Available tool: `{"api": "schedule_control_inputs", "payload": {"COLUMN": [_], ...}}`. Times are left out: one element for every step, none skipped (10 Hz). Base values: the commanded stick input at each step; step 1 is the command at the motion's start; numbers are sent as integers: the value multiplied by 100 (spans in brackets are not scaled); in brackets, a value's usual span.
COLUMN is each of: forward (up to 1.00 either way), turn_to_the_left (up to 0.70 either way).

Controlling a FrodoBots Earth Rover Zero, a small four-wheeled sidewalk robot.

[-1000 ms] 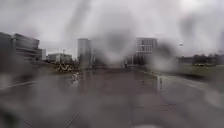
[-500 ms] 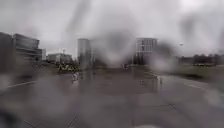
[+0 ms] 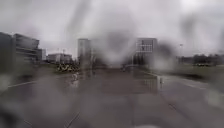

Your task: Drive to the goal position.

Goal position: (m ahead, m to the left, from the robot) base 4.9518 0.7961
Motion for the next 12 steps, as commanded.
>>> {"api": "schedule_control_inputs", "payload": {"forward": [7,7,7,7,7,7,7,7,7,7,7,7], "turn_to_the_left": [0,0,0,0,0,0,0,0,0,0,0,0]}}
